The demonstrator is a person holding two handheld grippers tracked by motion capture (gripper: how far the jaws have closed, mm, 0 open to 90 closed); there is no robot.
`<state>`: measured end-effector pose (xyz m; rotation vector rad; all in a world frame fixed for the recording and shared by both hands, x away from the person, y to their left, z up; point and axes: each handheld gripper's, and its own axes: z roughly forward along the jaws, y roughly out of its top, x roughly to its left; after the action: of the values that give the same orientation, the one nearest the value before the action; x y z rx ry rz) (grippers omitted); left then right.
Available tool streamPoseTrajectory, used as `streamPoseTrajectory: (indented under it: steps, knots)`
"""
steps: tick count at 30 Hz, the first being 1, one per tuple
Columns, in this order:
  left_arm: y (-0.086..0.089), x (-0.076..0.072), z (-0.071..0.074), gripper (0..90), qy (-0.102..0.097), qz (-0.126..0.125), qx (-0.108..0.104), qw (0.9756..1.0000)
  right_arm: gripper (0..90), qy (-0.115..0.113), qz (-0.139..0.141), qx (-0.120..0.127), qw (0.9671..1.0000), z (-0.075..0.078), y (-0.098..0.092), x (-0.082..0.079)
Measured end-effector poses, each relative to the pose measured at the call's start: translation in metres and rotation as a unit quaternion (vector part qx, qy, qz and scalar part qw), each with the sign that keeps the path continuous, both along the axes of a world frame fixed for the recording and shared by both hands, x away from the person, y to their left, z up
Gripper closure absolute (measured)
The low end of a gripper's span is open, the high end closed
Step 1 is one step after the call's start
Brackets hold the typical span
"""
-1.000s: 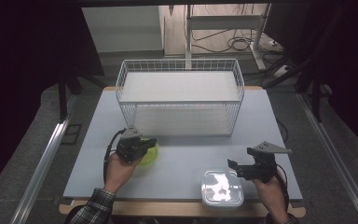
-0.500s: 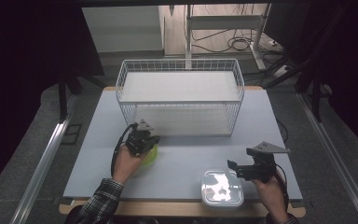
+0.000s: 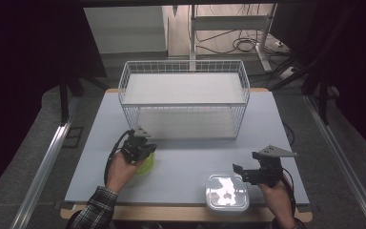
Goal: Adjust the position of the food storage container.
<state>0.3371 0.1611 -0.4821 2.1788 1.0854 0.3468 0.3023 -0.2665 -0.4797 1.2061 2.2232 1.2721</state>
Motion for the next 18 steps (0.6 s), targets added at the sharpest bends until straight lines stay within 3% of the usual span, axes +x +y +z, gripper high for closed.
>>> streamPoseTrajectory:
  steps: [8, 13, 16, 18]
  knots:
    - [0.020, -0.021, -0.001, 89.9, 0.005, 0.011, -0.006, 0.9999, 4.7, 0.002, 0.002, -0.001, 1.0000, 0.000, 0.001, -0.001]
    - [0.028, -0.027, -0.003, 89.9, 0.006, 0.020, -0.018, 0.9996, 4.7, 0.003, 0.000, 0.001, 1.0000, -0.001, 0.000, -0.001]
    - [0.027, -0.029, -0.001, 89.1, -0.006, 0.021, -0.017, 0.9996, 4.6, -0.001, -0.002, 0.005, 1.0000, -0.001, -0.001, -0.001]
    - [0.024, -0.032, 0.003, 88.2, -0.021, 0.017, -0.039, 0.9989, 4.3, -0.002, -0.003, 0.006, 1.0000, 0.000, -0.001, -0.001]
